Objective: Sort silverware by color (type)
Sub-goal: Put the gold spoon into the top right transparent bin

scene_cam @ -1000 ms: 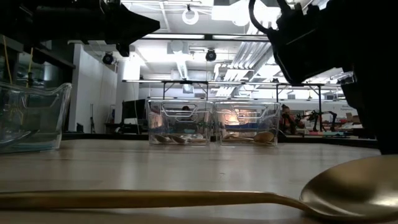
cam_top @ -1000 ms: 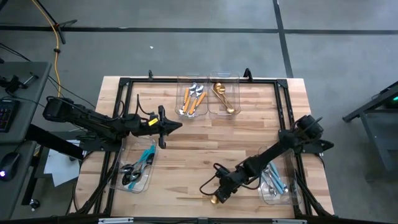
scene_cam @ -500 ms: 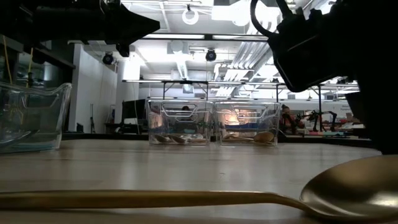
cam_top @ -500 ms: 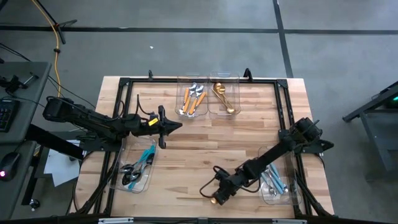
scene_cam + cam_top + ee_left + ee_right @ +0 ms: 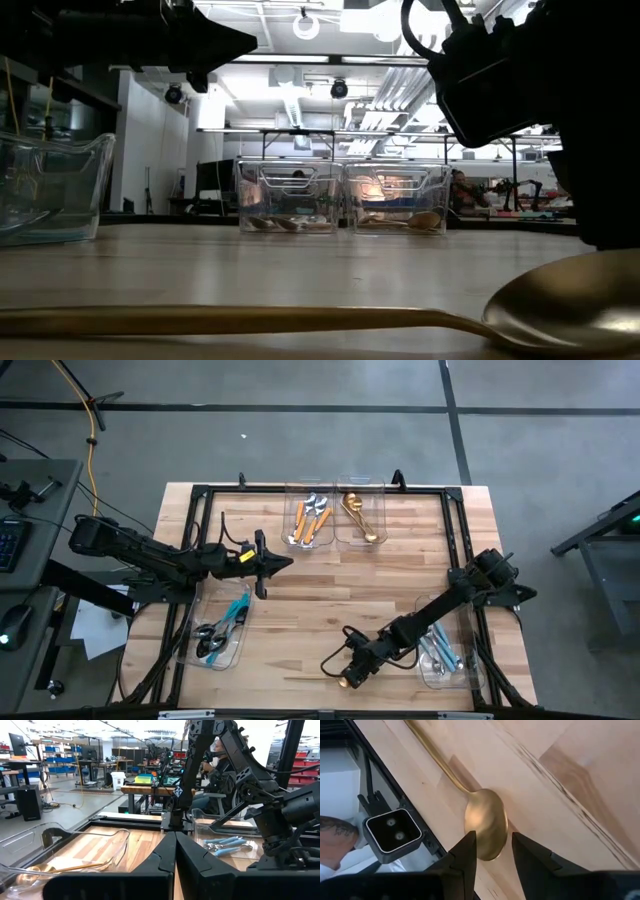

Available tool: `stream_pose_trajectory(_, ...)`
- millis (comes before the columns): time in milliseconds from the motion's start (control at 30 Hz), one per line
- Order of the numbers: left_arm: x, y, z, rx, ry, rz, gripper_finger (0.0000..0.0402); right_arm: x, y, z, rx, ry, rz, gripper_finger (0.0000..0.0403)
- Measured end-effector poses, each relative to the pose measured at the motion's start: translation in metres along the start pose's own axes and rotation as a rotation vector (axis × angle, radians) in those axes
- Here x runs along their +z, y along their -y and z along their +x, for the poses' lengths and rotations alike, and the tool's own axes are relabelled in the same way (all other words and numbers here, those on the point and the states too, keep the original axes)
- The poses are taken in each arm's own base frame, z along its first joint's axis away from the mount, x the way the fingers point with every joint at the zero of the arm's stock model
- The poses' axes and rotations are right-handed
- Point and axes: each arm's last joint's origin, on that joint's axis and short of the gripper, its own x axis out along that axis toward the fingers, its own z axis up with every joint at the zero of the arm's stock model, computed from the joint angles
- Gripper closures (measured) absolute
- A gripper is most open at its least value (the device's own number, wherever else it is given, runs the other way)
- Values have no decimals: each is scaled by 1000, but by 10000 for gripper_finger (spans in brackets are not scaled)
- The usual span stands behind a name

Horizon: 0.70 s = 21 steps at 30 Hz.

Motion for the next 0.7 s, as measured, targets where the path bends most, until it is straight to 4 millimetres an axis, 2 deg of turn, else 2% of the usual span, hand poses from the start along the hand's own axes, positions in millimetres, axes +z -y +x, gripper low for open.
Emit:
stream_pose_trajectory(133,0,0,0,0,-4,0,401,-1,0,0,0,1,-14,307)
stream_pose_trajectory(533,0,0,0,0,-5,1,401,-1,0,0,-2,16,-64,395)
stream_pose_trajectory(700,0,0,0,0,-5,1,401,-1,0,0,-2,18,-108,402)
